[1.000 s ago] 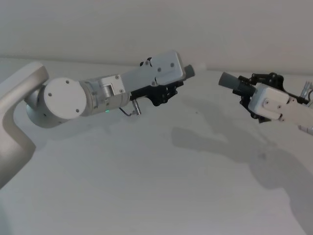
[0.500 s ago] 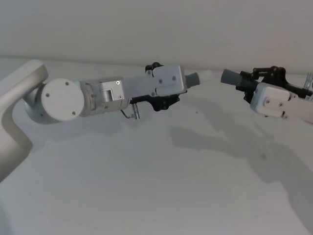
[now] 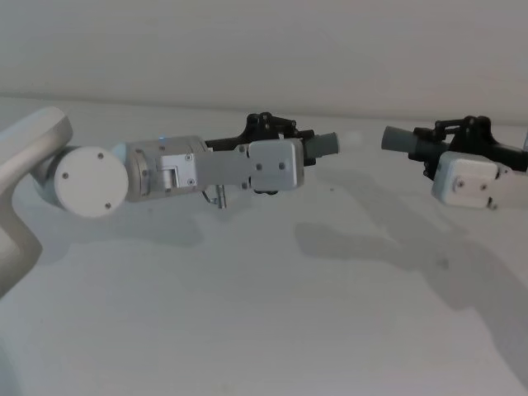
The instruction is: Use both hands to pick up one end of the pipe from the table, align the ends, and insert them.
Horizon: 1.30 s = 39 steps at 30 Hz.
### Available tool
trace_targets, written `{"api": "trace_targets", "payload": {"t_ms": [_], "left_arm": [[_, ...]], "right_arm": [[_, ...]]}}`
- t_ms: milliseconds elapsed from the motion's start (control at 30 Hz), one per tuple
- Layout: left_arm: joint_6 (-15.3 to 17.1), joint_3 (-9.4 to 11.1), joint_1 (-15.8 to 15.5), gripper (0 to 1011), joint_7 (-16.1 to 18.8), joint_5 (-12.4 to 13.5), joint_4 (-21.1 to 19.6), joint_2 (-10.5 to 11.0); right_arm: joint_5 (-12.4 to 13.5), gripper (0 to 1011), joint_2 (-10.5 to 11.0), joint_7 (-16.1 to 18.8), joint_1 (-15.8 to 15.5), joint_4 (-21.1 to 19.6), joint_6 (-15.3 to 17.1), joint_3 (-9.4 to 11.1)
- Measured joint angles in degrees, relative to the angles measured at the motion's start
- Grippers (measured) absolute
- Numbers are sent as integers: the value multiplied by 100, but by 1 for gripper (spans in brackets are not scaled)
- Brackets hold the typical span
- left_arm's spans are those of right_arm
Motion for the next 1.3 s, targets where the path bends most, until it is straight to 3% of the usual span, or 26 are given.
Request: {"api": "trace_targets", "payload": {"t_ms": [233, 567, 1300], "left_arm": [[-226, 16, 14, 342, 34, 90, 12, 54], [-397, 28, 24, 342, 59, 156, 19, 95], [-516, 37, 34, 342, 77, 202, 27, 123]], "right_arm": [[13, 280, 205, 105, -132, -228, -132, 73], [65, 280, 304, 165, -268, -533, -301, 115], [-223, 280, -25, 355, -63, -528, 36, -28]]}}
